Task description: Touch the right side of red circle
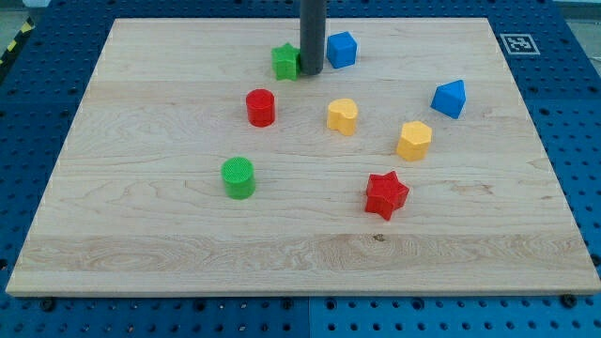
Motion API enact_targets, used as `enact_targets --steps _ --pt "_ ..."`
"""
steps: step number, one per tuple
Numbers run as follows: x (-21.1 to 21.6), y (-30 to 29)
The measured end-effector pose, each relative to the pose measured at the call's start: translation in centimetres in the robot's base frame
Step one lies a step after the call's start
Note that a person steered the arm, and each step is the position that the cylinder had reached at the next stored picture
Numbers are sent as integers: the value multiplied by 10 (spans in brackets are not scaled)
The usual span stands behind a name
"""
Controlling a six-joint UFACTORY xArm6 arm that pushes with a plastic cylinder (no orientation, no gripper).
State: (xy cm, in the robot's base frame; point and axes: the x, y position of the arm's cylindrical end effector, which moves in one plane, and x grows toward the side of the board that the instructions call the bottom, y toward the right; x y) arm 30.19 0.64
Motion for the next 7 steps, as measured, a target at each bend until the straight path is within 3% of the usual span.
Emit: enact_targets --steps 3,4,6,7 --pt "1 -66" --pt "19 -33" --pt "81 -37" --pt "81 -35"
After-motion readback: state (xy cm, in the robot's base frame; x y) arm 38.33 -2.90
